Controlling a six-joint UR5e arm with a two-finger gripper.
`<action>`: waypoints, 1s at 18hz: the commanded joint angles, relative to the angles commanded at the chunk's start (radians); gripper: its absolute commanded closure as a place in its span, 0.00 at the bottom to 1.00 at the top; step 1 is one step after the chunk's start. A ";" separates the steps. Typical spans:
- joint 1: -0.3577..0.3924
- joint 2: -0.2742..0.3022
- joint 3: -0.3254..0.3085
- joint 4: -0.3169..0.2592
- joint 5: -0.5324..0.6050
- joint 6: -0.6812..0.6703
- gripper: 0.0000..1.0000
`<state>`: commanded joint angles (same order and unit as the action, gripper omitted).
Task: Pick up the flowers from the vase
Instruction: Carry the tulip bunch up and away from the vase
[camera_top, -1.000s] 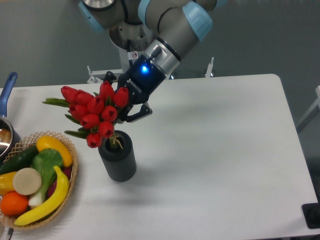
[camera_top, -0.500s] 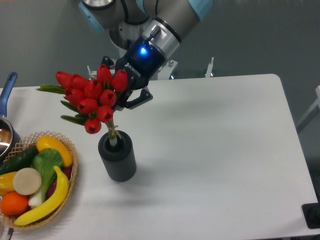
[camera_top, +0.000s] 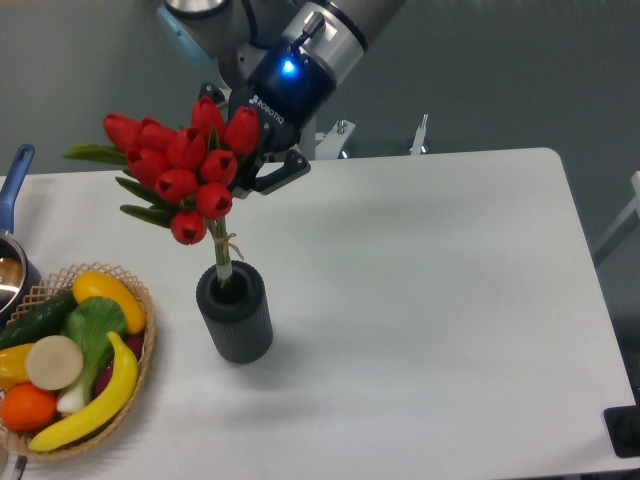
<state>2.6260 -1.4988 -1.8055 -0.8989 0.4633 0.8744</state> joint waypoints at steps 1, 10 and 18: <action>0.011 0.005 0.005 0.000 0.000 0.000 0.57; 0.215 -0.012 0.020 0.002 0.011 0.038 0.57; 0.325 -0.066 0.011 0.006 0.014 0.101 0.57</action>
<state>2.9513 -1.5646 -1.7947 -0.8928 0.4771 0.9755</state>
